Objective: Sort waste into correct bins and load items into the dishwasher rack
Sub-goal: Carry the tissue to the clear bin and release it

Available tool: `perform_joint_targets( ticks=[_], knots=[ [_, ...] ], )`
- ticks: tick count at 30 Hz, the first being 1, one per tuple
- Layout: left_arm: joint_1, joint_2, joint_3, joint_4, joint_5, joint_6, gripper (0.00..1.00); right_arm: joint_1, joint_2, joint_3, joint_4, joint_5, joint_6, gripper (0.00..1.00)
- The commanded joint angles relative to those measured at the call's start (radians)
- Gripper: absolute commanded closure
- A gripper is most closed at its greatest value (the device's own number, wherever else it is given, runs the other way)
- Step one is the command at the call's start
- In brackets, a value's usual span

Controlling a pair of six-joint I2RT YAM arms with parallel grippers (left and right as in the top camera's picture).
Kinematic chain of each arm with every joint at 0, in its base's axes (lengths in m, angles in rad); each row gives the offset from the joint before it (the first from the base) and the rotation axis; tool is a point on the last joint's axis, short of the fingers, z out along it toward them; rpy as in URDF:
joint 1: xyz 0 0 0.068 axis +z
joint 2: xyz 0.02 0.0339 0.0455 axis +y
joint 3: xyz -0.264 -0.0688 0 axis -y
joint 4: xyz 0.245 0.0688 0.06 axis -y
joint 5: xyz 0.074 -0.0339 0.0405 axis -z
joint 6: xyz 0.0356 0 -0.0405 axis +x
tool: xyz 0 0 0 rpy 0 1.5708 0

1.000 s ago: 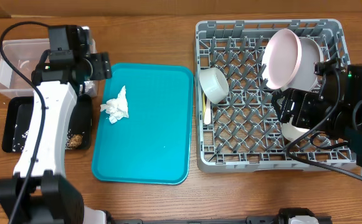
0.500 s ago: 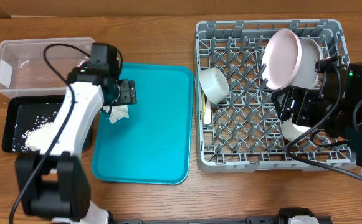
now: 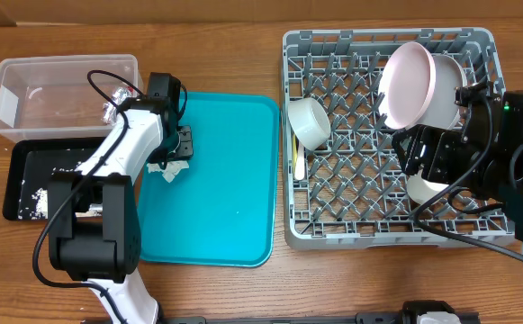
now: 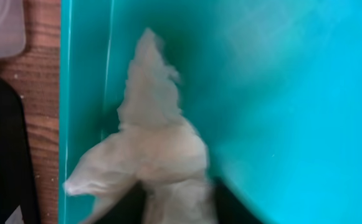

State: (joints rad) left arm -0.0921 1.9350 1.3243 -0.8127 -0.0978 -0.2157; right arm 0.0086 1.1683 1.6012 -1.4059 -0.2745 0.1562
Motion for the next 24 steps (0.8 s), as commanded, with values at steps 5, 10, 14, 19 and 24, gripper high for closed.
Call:
perform_joint_targets(
  ticks=[5, 10, 14, 19, 24],
  knots=[
    [0.000, -0.069, 0.145, -0.192, 0.111, 0.011, 0.96, 0.005, -0.004, 0.019, 0.006, -0.008, -0.008, 0.16],
    [0.005, -0.175, 0.357, -0.288, 0.069, 0.032, 0.96, 0.005, -0.004, 0.019, 0.006, -0.007, -0.008, 0.15],
    [0.029, -0.218, 0.422, -0.246, -0.072, 0.040, 0.96, 0.005, -0.004, 0.019, 0.006, -0.008, -0.008, 0.15],
    [0.089, -0.181, 0.411, -0.150, -0.175, 0.067, 0.96, 0.005, -0.004, 0.019, 0.005, -0.008, -0.008, 0.15],
    [0.177, -0.074, 0.410, -0.037, -0.219, 0.067, 0.96, 0.005, -0.004, 0.019, 0.004, -0.008, -0.008, 0.15]
  ],
)
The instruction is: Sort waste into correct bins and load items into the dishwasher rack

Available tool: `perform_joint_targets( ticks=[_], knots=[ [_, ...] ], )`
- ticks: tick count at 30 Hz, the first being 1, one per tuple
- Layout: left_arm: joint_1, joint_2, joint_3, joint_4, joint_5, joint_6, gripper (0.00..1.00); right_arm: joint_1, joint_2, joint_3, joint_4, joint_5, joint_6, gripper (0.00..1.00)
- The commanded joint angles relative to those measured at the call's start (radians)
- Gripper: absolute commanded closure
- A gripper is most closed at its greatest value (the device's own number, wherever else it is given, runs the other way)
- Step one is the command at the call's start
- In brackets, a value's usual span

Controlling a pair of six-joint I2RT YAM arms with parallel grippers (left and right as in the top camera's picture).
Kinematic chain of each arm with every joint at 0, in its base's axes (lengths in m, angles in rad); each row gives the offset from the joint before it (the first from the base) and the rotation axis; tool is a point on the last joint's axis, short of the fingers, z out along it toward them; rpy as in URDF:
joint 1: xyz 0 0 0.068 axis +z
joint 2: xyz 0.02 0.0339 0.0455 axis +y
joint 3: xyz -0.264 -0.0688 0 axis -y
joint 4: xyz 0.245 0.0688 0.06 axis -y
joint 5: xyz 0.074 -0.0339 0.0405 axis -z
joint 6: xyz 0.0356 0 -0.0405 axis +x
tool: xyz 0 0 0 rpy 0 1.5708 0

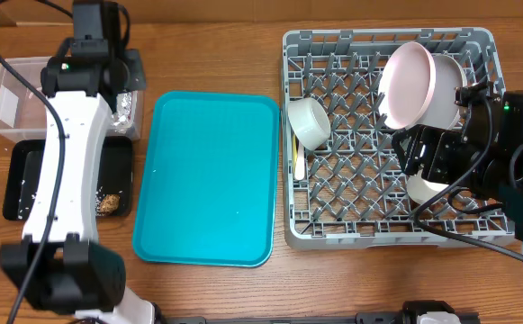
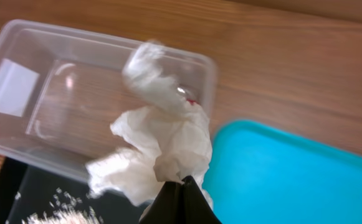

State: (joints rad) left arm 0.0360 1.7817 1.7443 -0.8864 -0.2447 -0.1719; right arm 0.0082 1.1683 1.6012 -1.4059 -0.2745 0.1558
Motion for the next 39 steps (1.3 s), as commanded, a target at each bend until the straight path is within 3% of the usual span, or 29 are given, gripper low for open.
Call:
perform_joint_targets(
  ticks=[1, 2, 3, 5, 7, 15, 18, 21, 22, 23, 24, 30, 39],
  knots=[
    [0.067, 0.101, -0.010, 0.061, -0.071, 0.023, 0.96, 0.006, -0.004, 0.019, 0.002, -0.008, -0.007, 0.15],
    [0.083, 0.119, -0.009, 0.081, -0.067, 0.023, 0.93, 0.005, -0.004, 0.019, -0.002, -0.008, -0.007, 0.15],
    [0.095, 0.130, -0.010, 0.095, -0.051, 0.023, 0.80, 0.005, -0.004, 0.019, -0.005, -0.008, -0.007, 0.15],
    [0.113, 0.138, -0.008, 0.100, 0.009, 0.050, 0.39, 0.005, -0.004, 0.019, -0.010, -0.008, -0.007, 0.15],
    [0.119, 0.123, 0.008, 0.066, 0.058, 0.069, 0.29, 0.005, -0.004, 0.019, -0.010, -0.008, -0.007, 0.15],
    [0.101, -0.074, 0.175, -0.238, 0.351, 0.222, 0.30, 0.006, -0.013, 0.019, 0.031, -0.065, -0.003, 0.11],
    [0.080, -0.177, 0.204, -0.318, 0.452, 0.222, 0.31, 0.006, -0.035, 0.020, 0.082, -0.089, -0.003, 0.00],
    [0.039, -0.303, 0.204, -0.404, 0.455, 0.221, 0.31, 0.006, -0.081, 0.020, 0.142, -0.117, -0.003, 0.00],
    [0.012, -0.361, 0.204, -0.445, 0.455, 0.219, 0.22, 0.006, -0.115, 0.020, 0.168, -0.129, -0.003, 0.00],
    [-0.006, -0.396, 0.204, -0.464, 0.455, 0.209, 0.06, 0.006, -0.133, 0.020, 0.177, -0.131, -0.004, 0.00],
    [-0.023, -0.424, 0.204, -0.476, 0.455, 0.207, 0.00, 0.006, -0.153, 0.020, 0.187, -0.131, -0.004, 0.00],
    [-0.063, -0.530, 0.204, -0.514, 0.455, 0.206, 0.00, 0.006, -0.220, 0.020, 0.188, -0.131, -0.004, 0.00],
    [-0.063, -0.539, 0.204, -0.517, 0.455, 0.206, 0.00, 0.006, -0.217, 0.019, 0.159, -0.131, -0.003, 0.00]
  ],
)
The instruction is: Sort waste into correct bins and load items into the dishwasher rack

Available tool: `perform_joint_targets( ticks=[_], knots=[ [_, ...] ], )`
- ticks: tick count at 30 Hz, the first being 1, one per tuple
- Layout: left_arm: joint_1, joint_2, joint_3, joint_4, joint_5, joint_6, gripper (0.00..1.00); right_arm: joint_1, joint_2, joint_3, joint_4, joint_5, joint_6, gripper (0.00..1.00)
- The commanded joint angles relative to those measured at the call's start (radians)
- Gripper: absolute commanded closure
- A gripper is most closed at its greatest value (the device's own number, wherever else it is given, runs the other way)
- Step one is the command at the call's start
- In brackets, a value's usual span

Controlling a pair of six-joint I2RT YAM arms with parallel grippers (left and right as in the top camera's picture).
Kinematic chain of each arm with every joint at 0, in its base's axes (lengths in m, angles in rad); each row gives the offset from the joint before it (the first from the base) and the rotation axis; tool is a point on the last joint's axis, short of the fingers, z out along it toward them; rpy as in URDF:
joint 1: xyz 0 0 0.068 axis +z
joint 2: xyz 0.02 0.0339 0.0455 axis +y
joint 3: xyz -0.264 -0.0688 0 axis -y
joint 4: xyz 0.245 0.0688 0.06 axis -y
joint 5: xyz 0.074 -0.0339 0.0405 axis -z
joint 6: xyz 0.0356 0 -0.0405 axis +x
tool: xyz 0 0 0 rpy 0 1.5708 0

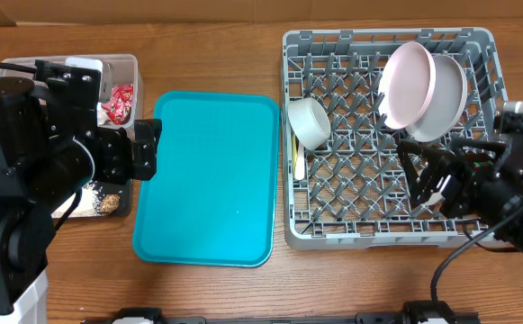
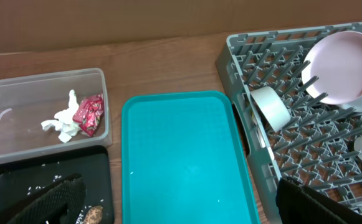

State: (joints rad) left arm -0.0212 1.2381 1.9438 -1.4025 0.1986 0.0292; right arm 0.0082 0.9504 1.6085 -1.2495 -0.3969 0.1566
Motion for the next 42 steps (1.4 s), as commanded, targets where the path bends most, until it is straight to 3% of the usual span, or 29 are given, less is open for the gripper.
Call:
perform_joint_targets(
  ticks=[1, 10, 14, 26, 34, 42],
  knots=[
    [-0.006, 0.008, 0.004, 0.000, 0.011, 0.005, 0.00, 0.005, 0.001, 0.012, 0.003, -0.008, -0.004, 0.00],
    [-0.006, 0.040, 0.004, 0.000, 0.011, 0.005, 0.00, 0.005, 0.001, 0.012, -0.164, 0.019, -0.005, 0.00],
    [-0.006, 0.056, 0.004, -0.001, 0.011, 0.005, 0.00, 0.005, 0.000, 0.014, -0.129, 0.091, -0.011, 0.00],
    [-0.006, 0.117, 0.004, 0.000, 0.011, 0.005, 0.00, 0.005, -0.060, -0.021, 0.085, 0.109, -0.465, 0.00],
    [-0.006, 0.161, 0.004, 0.000, 0.011, 0.005, 0.00, 0.005, -0.288, -0.327, 0.325, 0.151, -0.496, 0.00],
    [-0.006, 0.200, 0.004, 0.000, 0.011, 0.005, 0.00, 0.005, -0.565, -0.707, 0.492, 0.244, -0.345, 0.00]
  ],
)
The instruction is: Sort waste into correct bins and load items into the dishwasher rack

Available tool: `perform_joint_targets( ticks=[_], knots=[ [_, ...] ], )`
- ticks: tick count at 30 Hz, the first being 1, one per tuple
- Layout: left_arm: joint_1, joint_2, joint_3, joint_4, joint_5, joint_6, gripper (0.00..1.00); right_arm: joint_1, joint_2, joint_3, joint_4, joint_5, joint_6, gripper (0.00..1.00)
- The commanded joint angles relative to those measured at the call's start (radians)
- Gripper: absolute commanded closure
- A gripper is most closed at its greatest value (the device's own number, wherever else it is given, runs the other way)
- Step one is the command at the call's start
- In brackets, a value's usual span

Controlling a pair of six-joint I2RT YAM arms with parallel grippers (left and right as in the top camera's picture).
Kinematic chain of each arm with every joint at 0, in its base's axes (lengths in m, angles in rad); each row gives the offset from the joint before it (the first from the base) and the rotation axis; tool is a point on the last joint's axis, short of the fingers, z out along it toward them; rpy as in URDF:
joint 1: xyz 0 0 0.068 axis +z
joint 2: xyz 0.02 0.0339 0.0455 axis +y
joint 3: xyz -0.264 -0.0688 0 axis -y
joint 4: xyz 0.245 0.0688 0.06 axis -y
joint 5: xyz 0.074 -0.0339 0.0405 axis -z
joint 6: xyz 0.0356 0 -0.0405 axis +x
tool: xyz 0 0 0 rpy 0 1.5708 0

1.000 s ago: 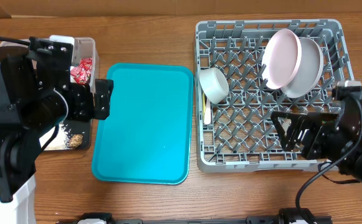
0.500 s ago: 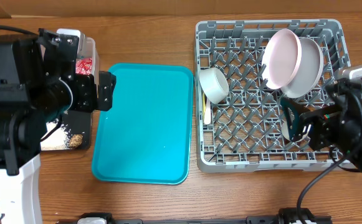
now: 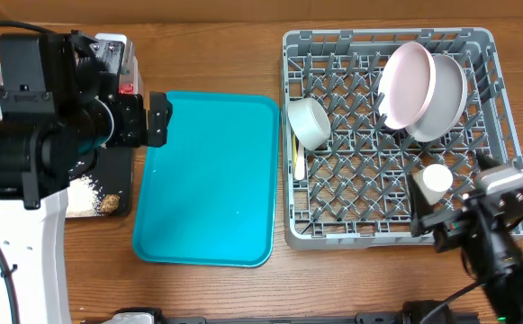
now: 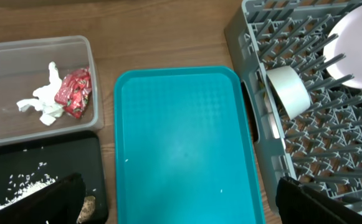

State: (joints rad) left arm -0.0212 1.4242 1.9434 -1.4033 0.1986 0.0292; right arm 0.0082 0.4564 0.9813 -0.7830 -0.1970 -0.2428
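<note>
The teal tray [image 3: 211, 180] lies bare in the middle of the table. My left gripper [image 4: 181, 208] hangs high over the tray's left side, open and holding nothing. In the clear bin [image 4: 19, 134] lie a crumpled white tissue [image 4: 40, 102] and a red wrapper [image 4: 71, 93]. The black bin [image 4: 43, 162] holds rice grains and a brown scrap. The grey dishwasher rack [image 3: 486, 117] carries a pink plate [image 3: 405, 81], a grey bowl [image 3: 450, 90], a white cup on its side [image 3: 311, 121] and a small white cup [image 3: 437, 180]. My right gripper [image 3: 434, 214] is open at the rack's front right corner.
A yellow utensil [image 3: 298, 157] lies along the rack's left wall. My raised left arm hides most of both bins in the overhead view. Brown wooden table surrounds the tray and the rack.
My left gripper now looks more straight down on the tray and is still open. My right arm has drawn back to the front right, leaving the small white cup in the rack.
My left gripper was shut on a tissue on the tray, then held it over the clear bin. Later the tissue lay in that bin beside the red wrapper and the gripper hung open. My right gripper was at the small white cup, then open, now withdrawn.
</note>
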Motion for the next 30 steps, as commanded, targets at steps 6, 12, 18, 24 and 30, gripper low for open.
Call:
perform_joint_targets(
  ticks=[6, 12, 18, 24, 30],
  knots=[
    [-0.006, 0.038, 0.004, 0.000, 0.008, 0.005, 0.00, 0.003, -0.243, -0.288, 0.035, 0.048, 0.136, 0.00],
    [-0.006, 0.056, 0.004, 0.000, 0.008, 0.005, 0.00, 0.002, -0.363, -0.444, 0.049, 0.056, 0.217, 0.00],
    [-0.006, 0.062, 0.004, 0.001, 0.008, 0.005, 0.00, 0.003, -0.417, -0.538, 0.084, 0.048, 0.210, 0.00],
    [-0.006, 0.062, 0.004, 0.000, 0.008, 0.005, 0.00, 0.003, -0.422, -0.665, 0.239, 0.038, 0.211, 0.00],
    [-0.006, 0.063, 0.004, 0.001, 0.008, 0.005, 0.00, 0.003, -0.423, -0.788, 0.384, 0.009, 0.211, 0.00]
  ],
)
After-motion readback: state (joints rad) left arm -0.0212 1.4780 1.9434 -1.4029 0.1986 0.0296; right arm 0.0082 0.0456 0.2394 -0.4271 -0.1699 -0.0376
